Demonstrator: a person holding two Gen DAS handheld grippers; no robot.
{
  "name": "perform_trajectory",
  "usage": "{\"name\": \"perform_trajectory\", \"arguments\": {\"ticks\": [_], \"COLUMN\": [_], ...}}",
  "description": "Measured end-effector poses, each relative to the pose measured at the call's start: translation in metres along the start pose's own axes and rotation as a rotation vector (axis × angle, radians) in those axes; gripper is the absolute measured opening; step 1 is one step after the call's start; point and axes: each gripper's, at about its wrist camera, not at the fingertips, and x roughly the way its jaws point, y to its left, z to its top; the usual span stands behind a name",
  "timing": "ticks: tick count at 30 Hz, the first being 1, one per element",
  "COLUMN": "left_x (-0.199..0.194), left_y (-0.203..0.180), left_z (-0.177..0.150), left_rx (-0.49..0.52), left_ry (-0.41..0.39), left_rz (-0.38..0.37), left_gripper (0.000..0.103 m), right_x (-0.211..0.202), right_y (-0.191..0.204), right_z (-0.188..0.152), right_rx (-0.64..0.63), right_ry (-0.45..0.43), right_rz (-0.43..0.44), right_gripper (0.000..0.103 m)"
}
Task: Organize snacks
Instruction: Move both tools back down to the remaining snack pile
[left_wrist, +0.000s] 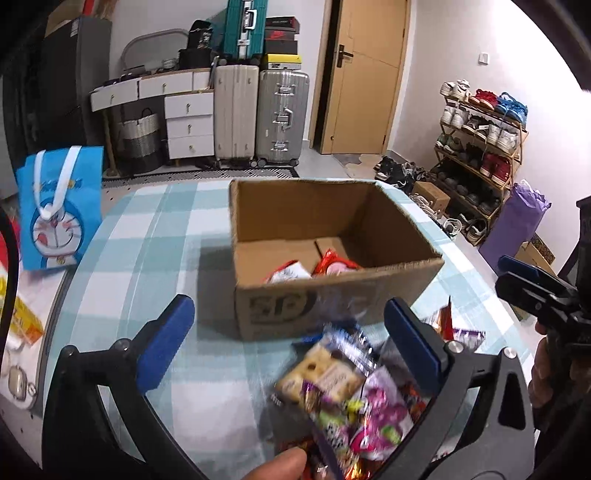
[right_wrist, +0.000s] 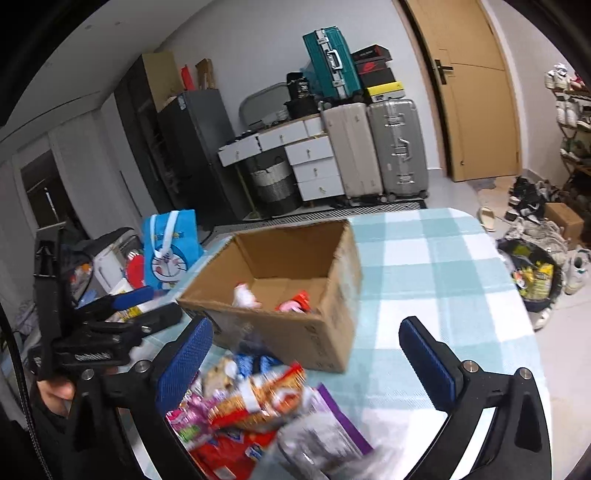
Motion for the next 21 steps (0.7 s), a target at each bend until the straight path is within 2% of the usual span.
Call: {"name": "perform_trajectory", "arguments": {"ticks": [5, 11, 15, 21], "left_x": [-0.011, -0.016, -0.014, -0.013], "left_y": [0.008, 0.005, 0.0, -0.006], "left_z": [-0.024, -0.05, -0.057, -0.06], "left_rx": [-0.02, 0.002, 0.003, 0.006], "left_ry": [0.021, 0.037, 0.052, 0.07], "left_rz": [0.0, 0.019, 0.012, -0.007], "left_gripper": [0.102, 0.102, 0.102, 0.102], "right_x": [-0.012, -0.022, -0.023, -0.013], "right_y": [-0.003, -0.01, -0.013, -0.014], "right_z": [-0.016, -0.033, -0.043, -0.049], "right_rx": [-0.009, 0.009, 0.022, 0.023], "right_ry": [0.001, 0.0, 0.013, 0.081], "right_rz": [-0.035, -0.06, -0.076, -0.098], "right_gripper": [0.102, 0.102, 0.102, 0.102]}}
